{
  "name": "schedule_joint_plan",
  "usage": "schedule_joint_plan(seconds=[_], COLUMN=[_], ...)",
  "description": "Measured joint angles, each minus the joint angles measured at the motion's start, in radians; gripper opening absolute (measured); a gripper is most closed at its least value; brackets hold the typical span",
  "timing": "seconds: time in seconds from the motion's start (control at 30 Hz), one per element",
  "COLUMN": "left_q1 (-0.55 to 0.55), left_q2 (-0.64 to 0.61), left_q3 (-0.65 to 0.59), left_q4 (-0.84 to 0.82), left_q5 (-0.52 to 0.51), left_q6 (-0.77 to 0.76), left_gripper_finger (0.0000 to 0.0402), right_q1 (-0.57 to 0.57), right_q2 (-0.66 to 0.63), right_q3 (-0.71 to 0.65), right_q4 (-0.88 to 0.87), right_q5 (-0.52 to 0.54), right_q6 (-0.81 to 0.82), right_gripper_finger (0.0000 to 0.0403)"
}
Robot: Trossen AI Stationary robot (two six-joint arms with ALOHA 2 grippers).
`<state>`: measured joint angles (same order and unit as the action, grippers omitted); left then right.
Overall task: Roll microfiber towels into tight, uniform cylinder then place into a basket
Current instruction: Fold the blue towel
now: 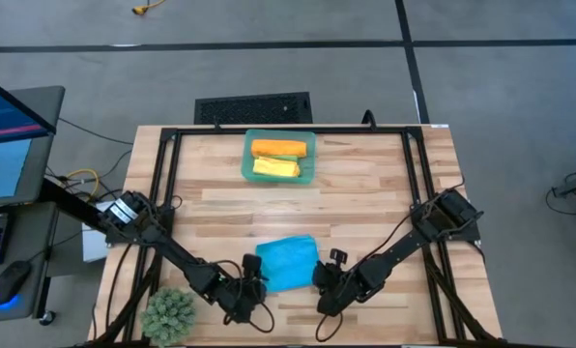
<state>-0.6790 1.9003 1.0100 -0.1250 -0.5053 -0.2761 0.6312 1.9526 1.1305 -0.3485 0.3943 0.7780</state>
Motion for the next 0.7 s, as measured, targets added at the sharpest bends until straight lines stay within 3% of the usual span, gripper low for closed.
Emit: schedule_joint_plan(seconds=[0.23,0.47,0.7], left_q1=[0.03,0.037,0.038], left_q2=[0.0,-0.006,-0.005], left_q3=[-0.003,-0.075,-0.082], left_q4=[-0.049,0.04,0.043], left_q5=[-0.004,-0.017,0.02], left_q6=[-0.074,-0.096,-0.04], left_gripper_finger=[0.0212,0.0211,0.0167], right_q1=[0.001,0.001,0.001], right_q2=[0.0,0.0,0.0], right_q3=[0.0,0.0,0.0], right_q4=[0.023,0.036,0.047], right_q5=[-0.017,-0.032,-0.044], right_q6=[0.001,0.0,0.0], right_gripper_finger=[0.015,0.015,0.015])
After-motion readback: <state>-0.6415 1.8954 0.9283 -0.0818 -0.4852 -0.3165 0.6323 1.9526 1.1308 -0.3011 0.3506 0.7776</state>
